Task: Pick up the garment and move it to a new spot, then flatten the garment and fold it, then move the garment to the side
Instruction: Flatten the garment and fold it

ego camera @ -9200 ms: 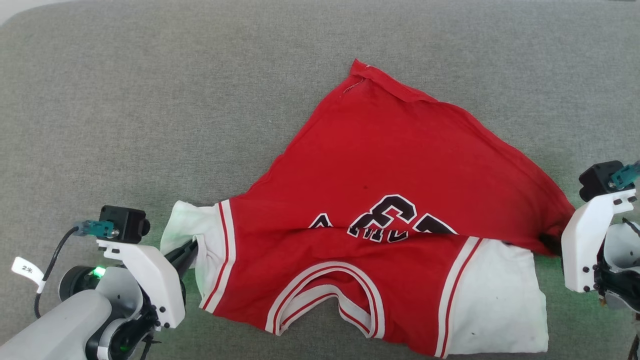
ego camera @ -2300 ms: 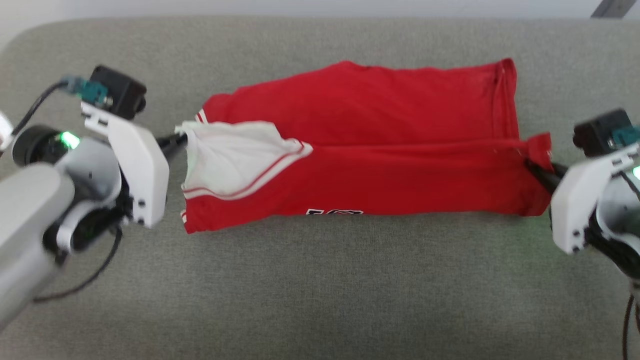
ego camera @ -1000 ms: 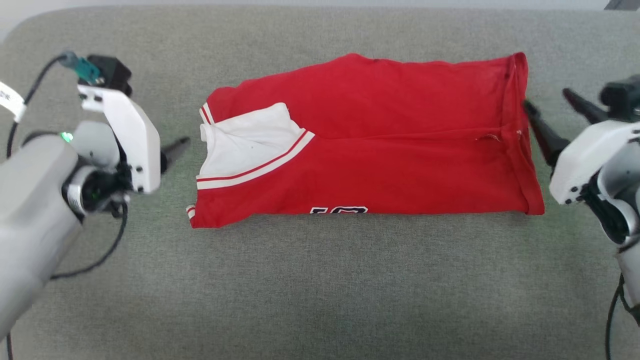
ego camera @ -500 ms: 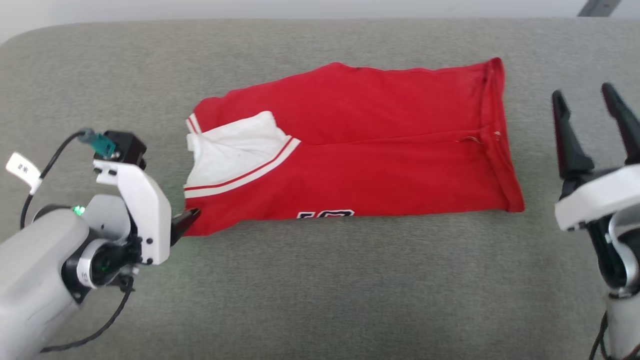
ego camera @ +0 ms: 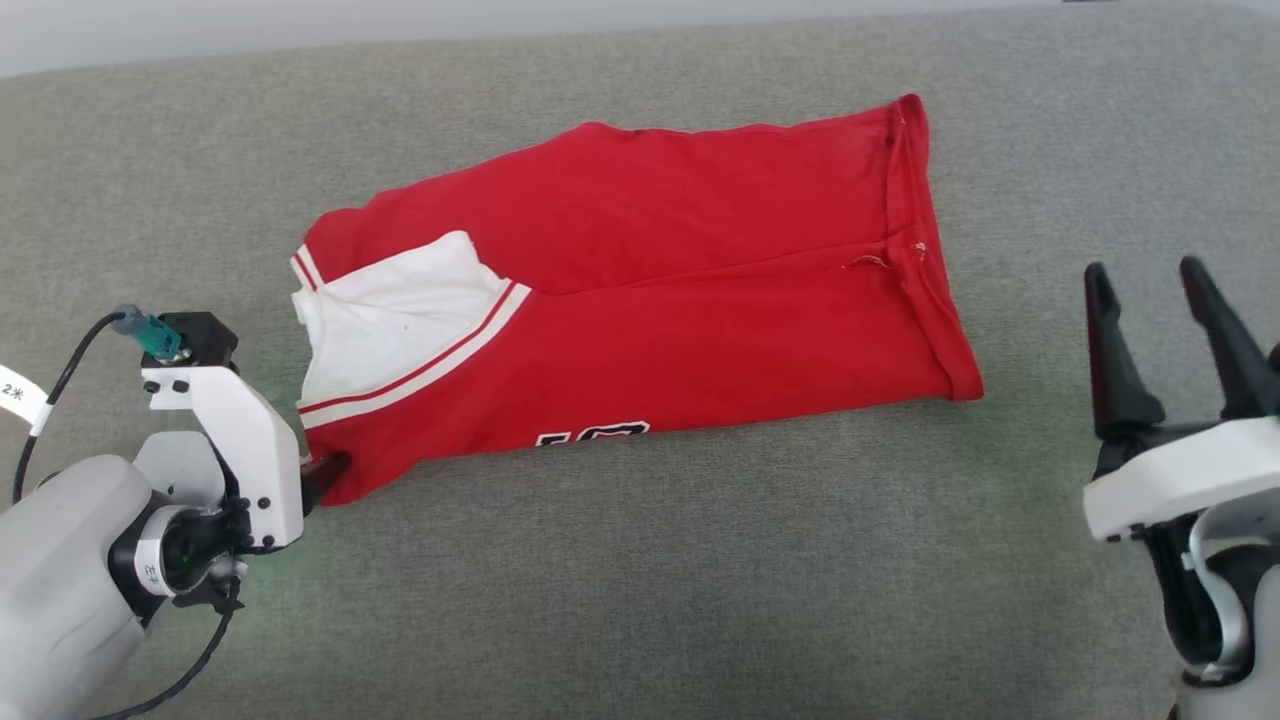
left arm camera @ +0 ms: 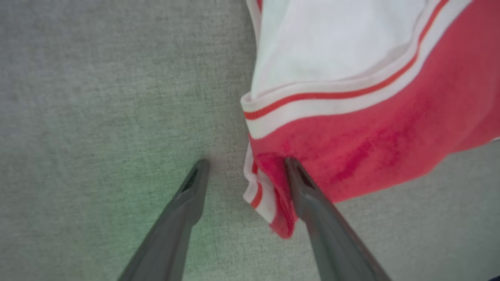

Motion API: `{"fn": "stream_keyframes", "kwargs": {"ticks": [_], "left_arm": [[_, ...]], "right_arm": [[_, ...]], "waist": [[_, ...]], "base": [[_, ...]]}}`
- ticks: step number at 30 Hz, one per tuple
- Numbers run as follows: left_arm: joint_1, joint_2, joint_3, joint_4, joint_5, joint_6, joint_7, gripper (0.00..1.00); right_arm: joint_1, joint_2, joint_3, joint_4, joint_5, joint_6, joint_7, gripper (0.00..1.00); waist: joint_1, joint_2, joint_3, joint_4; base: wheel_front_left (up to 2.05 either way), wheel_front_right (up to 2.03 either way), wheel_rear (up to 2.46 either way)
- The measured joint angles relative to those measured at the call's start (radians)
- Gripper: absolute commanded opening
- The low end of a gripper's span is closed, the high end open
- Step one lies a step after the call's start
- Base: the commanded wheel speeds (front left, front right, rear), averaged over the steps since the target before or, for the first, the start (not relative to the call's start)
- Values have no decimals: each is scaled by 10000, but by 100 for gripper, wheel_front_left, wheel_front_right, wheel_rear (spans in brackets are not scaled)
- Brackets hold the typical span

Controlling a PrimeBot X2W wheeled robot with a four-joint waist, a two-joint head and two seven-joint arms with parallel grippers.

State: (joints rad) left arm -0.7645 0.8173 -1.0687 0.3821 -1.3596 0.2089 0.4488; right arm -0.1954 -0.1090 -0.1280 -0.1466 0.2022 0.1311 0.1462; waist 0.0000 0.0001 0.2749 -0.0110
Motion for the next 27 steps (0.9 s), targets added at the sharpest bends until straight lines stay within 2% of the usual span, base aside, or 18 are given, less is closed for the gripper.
{"fn": "stream_keyframes", "kwargs": {"ticks": [5,6,7,16,20,27], "left_arm": [[-13,-334,-4,619,-167,-303,232,100],[-89,-349,-86,665,-123,-460,324,62],[-116,-391,-107,752,-115,-541,372,0],[-337,-993,-201,1252,-46,-1041,385,0],[-573,-1285,-268,1522,75,-1227,345,0],[-903,-1682,-339,1870,182,-1517,337,0]], "right_arm": [[271,40,136,81,153,0,577,100],[293,-10,221,171,219,0,773,100],[321,-56,286,249,347,0,943,100],[-157,-522,694,1304,1166,-4,2794,100],[-944,-803,989,2261,1312,-2,4046,100],[-2187,-1129,1317,3887,1383,-2,5413,100]], "waist": [[0,0,18,-96],[0,0,15,-93],[-1,0,13,-83],[0,0,81,190],[0,0,189,421],[-1,0,376,779]], "base": [[0,0,0],[0,0,0],[0,0,0],[0,0,0],[0,0,0],[0,0,0]]}}
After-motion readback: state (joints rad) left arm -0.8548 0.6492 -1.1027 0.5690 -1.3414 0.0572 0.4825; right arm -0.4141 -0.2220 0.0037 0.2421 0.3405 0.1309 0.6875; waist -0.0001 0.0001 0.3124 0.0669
